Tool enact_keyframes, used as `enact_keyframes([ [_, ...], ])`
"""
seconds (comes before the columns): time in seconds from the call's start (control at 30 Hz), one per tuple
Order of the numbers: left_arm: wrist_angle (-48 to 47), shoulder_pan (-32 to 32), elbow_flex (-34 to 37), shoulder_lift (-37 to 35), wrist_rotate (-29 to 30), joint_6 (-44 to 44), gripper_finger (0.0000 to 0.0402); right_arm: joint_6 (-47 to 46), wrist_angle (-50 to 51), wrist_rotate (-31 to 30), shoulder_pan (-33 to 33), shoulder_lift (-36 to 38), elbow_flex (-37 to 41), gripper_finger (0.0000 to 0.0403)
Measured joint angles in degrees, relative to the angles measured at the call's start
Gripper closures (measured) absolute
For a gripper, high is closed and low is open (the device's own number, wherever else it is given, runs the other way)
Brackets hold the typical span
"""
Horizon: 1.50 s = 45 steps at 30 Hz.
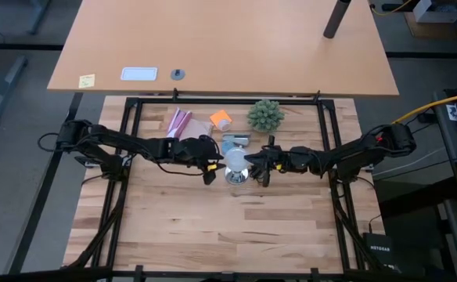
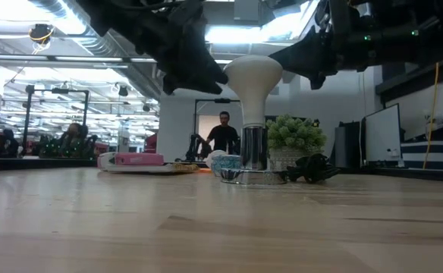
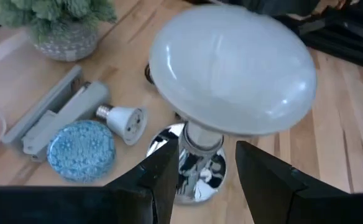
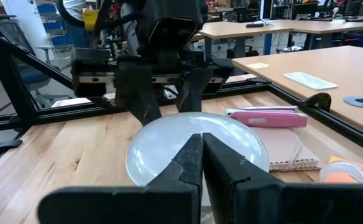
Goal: Screw lightbulb
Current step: Insert the lightbulb into the silver lamp socket
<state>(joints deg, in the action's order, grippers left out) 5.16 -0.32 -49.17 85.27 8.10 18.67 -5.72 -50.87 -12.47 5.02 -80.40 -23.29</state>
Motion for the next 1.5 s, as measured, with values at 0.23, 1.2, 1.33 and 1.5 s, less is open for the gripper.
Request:
enact_keyframes([
  [0.23, 1.5, -0.1, 0.1, 0.0, 0.0, -1.2, 0.0251, 0.0, -0.1, 0.6, 0.0, 0.0, 0.0, 0.0386],
  [1.2, 3.1, -0.1, 0.1, 0.0, 1.7, -7.7, 0.0251, 0.1, -0.4, 2.2, 0.0, 0.0, 0.0, 0.0386],
  [1.33, 3.4, -0.1, 0.1, 0.0, 1.9, -9.3, 0.0251, 0.1, -0.4, 2.5, 0.0, 0.0, 0.0, 0.0386],
  [1.5, 3.4, -0.1, 0.1, 0.0, 2.5, -9.9, 0.0251, 0.1, -0.4, 2.6, 0.0, 0.0, 0.0, 0.0386],
])
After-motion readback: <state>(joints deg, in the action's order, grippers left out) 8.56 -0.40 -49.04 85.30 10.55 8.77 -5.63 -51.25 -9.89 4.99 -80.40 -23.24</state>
